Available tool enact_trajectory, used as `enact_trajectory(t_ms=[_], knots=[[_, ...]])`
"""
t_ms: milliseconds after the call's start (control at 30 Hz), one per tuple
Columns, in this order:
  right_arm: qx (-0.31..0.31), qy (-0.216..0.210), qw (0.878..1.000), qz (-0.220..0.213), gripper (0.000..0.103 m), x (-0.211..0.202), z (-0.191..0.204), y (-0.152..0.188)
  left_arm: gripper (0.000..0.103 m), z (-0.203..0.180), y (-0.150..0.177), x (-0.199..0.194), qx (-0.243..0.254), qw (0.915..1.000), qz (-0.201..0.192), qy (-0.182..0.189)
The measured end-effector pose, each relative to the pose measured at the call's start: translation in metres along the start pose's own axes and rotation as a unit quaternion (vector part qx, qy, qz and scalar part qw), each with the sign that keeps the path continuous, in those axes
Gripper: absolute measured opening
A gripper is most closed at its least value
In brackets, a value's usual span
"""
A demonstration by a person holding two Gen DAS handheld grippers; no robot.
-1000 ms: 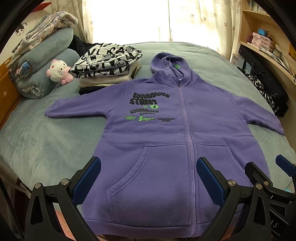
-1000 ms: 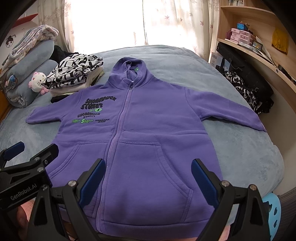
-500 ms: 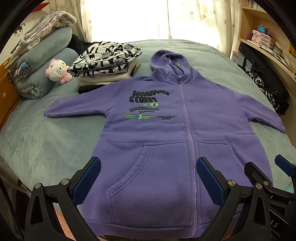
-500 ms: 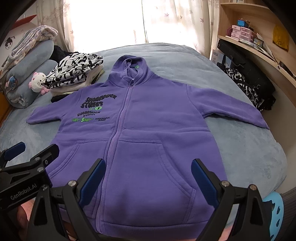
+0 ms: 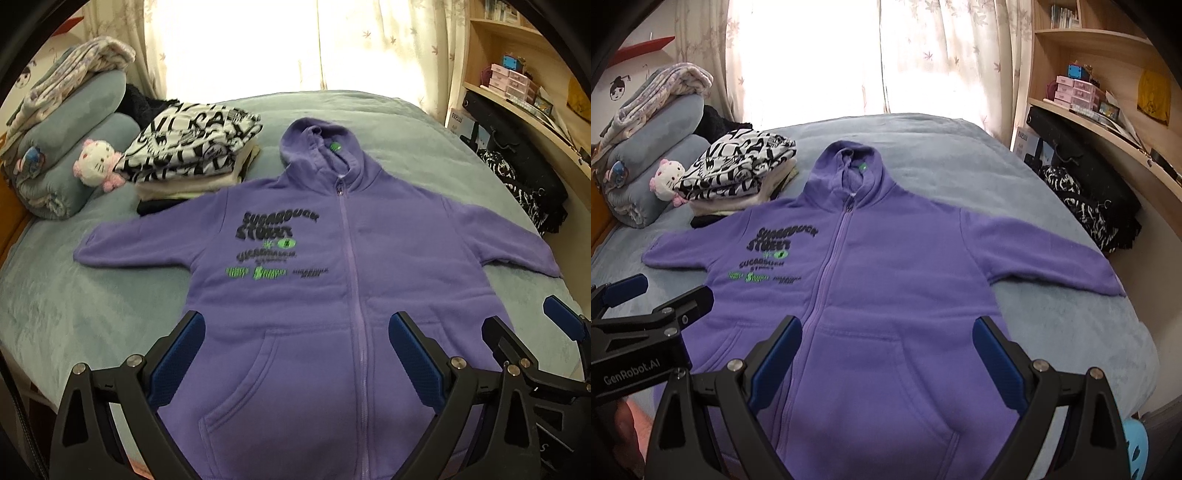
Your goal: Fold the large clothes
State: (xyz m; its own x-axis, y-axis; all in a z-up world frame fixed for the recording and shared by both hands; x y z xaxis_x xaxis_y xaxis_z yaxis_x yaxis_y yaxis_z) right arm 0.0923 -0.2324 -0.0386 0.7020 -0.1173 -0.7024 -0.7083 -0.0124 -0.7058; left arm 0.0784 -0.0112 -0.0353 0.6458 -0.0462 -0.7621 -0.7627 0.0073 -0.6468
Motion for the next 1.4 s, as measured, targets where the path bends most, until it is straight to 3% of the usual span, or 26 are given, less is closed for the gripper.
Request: enact_trajectory(t_ms=[400, 533, 700, 867, 1033, 1133, 1400], knots=[[0.003, -0.006, 0.999, -0.032, 0.094, 0.008, -0.033, -0.049, 0.099, -0.045, -0.082, -0.009, 0.066, 0.9938, -0.088, 0.018], [0.003, -0.016, 0.999, -0.052, 0.094, 0.004, -0.042, -0.066, 0.099, -0.065, -0.106, -0.010, 0.083, 0.9915, -0.090, 0.045], [0.012, -0.018, 0.996, -0.081, 0.094, -0.001, -0.056, -0.085, 0.102, -0.085, -0.134, -0.008, 0.058, 0.9900, -0.089, 0.093], [0.085, -0.029, 0.992, -0.083, 0.094, 0.010, -0.096, -0.096, 0.102, -0.096, -0.153, 0.008, 0.035, 0.9877, -0.106, 0.109], [0.141, -0.017, 0.985, -0.096, 0.094, 0.031, -0.152, -0.096, 0.102, -0.123, -0.162, 0.044, 0.053, 0.9880, -0.098, 0.108], [0.173, -0.009, 0.984, -0.052, 0.094, 0.058, -0.195, -0.088, 0.102, -0.139, -0.163, 0.073, 0.053, 0.9882, -0.075, 0.123], [0.255, 0.075, 0.964, 0.023, 0.094, 0.125, -0.310, -0.049, 0.102, -0.186, -0.151, 0.163, 0.049, 0.9939, -0.032, 0.094]])
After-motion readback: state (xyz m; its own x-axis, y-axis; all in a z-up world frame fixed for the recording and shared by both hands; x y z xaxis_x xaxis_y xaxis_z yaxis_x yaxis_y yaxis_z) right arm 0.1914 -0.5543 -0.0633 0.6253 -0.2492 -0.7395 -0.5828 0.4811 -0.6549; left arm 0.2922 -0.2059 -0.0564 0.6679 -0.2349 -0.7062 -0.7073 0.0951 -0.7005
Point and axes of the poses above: each gripper's, at about its wrist camera, not at the fingertips, and x roughly the way its jaws point, z to its left, y to its underside, the point moved 8 cm from there along x, roughly the way its jaws point, and after that the axes turned 4 degrees about y, right-handed, at the moved point
